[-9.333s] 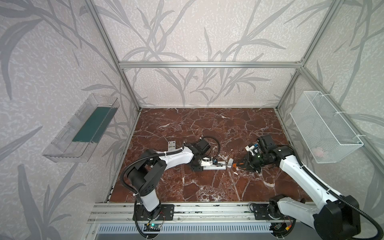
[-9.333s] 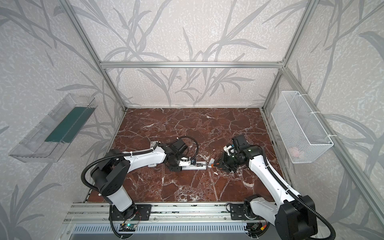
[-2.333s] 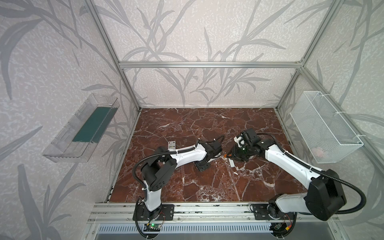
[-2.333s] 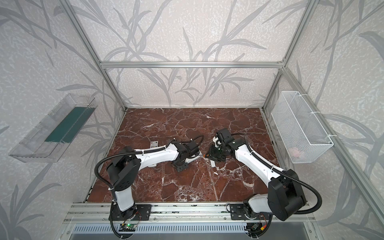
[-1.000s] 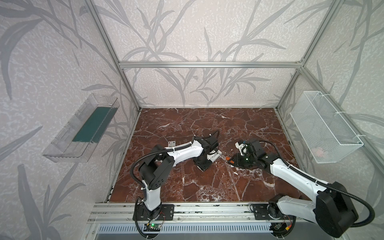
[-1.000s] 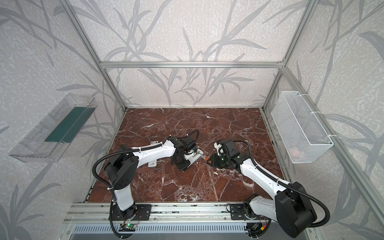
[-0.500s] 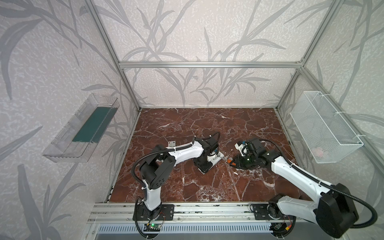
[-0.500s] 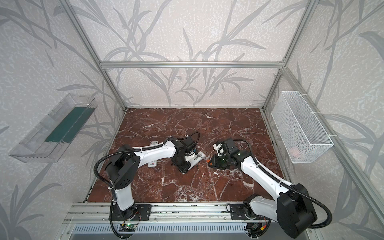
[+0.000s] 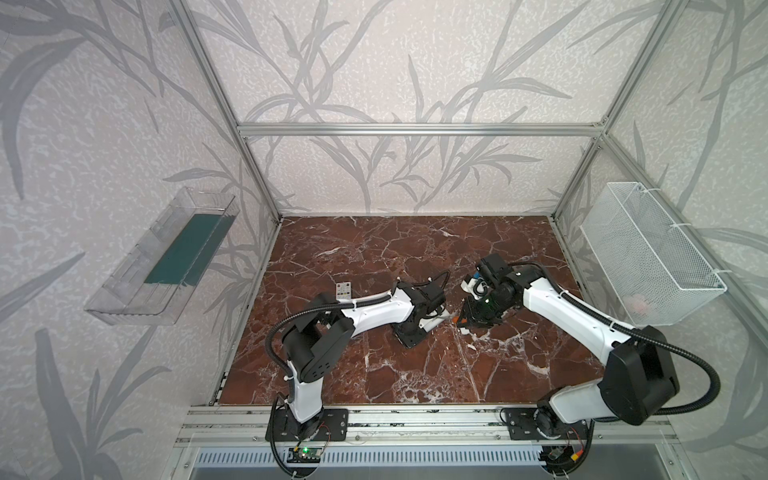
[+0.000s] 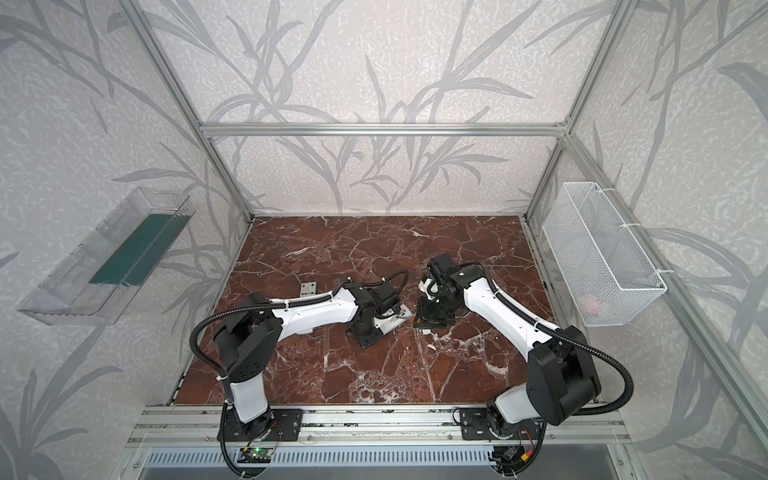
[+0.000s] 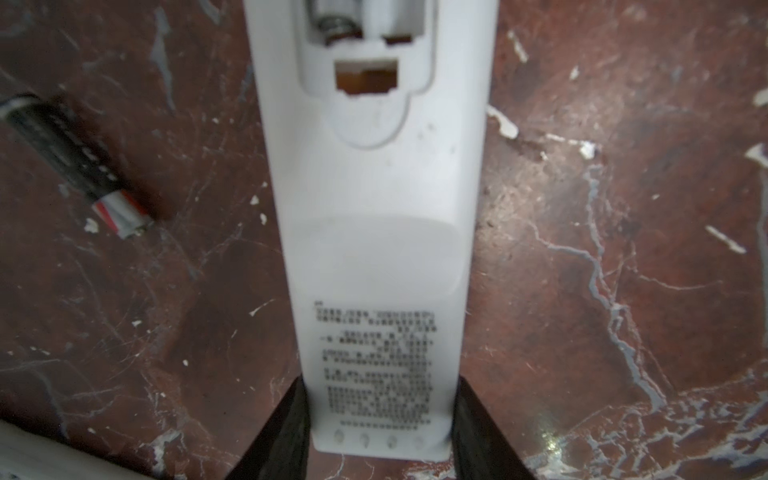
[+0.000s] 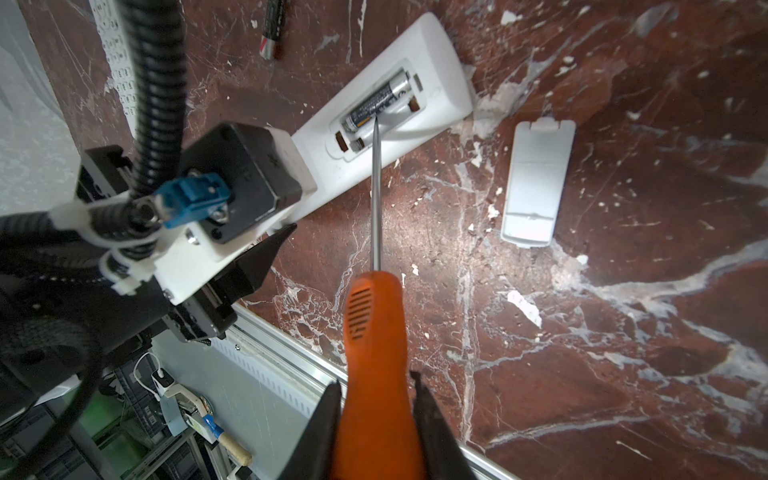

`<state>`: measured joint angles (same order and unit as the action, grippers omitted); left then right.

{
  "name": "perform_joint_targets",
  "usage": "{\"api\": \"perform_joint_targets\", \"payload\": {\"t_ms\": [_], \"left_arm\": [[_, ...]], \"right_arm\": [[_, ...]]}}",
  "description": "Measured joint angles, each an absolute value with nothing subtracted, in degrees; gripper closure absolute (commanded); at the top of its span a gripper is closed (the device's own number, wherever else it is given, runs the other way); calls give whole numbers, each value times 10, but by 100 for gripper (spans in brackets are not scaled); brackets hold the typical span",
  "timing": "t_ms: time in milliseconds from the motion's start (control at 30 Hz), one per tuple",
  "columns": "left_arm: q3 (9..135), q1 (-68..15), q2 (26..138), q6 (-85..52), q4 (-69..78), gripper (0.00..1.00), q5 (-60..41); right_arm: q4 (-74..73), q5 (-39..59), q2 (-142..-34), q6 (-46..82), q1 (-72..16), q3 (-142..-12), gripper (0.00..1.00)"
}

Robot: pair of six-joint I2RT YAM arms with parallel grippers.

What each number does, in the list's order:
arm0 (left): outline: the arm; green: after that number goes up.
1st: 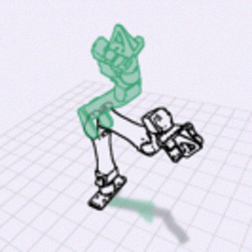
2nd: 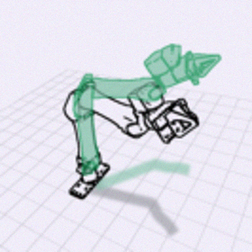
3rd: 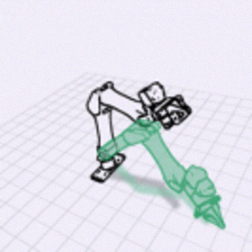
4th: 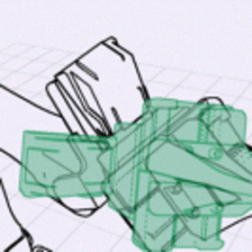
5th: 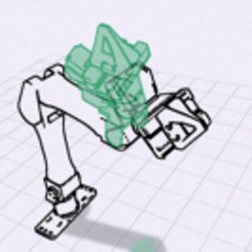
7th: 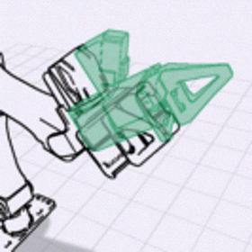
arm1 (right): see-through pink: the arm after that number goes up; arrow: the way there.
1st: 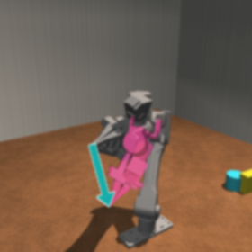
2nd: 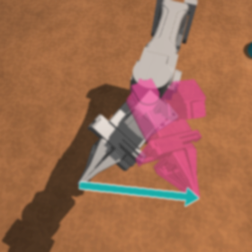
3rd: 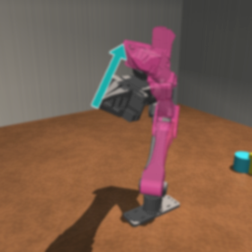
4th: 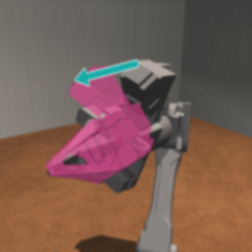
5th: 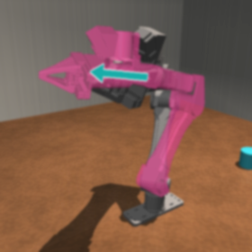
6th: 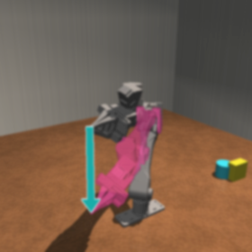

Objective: Unload the batteries from the remote control
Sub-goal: 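Lever the second battery out of the compartment with the right gripper's screwdriver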

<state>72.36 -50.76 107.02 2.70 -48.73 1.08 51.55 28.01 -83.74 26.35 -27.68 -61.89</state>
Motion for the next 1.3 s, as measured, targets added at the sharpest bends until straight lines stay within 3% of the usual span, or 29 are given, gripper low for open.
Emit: {"api": "perform_joint_targets", "payload": {"t_ms": [533, 933, 1300], "left_arm": [[724, -507, 1089, 18, -484, 100, -15], [725, -497, 1089, 19, -485, 100, -33], [726, -493, 1089, 19, -486, 100, -40]], "right_arm": [[270, 296, -675, 332, -292, -366, 100], [218, 271, -628, 314, -295, -315, 100], [261, 231, -587, 288, -295, -322, 100]]}}
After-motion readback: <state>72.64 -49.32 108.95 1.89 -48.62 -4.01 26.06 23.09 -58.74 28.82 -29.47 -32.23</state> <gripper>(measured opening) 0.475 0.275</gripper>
